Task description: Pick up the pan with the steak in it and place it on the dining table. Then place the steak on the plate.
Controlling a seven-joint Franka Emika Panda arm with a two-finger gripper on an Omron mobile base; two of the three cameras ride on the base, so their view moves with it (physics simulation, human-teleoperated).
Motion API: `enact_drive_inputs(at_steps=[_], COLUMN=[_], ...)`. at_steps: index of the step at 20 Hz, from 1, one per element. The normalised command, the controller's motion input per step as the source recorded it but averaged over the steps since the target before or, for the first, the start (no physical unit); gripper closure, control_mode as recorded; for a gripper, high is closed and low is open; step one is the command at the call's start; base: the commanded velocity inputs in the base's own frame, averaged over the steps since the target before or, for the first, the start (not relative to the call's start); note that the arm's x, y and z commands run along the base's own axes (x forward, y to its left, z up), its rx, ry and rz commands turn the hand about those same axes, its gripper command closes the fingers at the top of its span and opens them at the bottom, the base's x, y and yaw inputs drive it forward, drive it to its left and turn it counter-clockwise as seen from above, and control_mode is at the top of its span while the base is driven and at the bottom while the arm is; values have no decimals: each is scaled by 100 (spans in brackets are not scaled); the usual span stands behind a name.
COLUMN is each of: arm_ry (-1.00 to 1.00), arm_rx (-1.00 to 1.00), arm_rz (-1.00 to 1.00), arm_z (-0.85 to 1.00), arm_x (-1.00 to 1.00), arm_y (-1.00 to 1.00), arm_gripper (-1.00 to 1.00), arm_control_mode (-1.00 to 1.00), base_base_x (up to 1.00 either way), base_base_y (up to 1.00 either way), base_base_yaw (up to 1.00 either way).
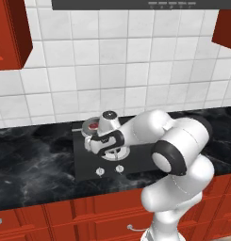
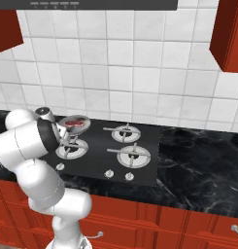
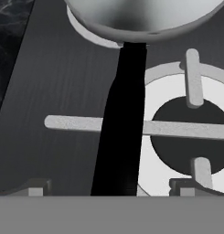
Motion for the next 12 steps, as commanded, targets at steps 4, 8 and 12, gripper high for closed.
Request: enact_drive_inputs(at_steps=[4,8,12], arm_ry=[-3,-3,0], arm_rx=[0,0,0], arm_rz=[0,0,0], arm_z=[-15,-11,-1], arm_x=[8,6,1], arm_y=[4,4,2], arm_gripper=[-100,-100,100], arm_control_mode=[-100,-100,-100], base_base_x=[0,0,0], base_base_y=[0,0,0], base_base_yaw=[0,0,0])
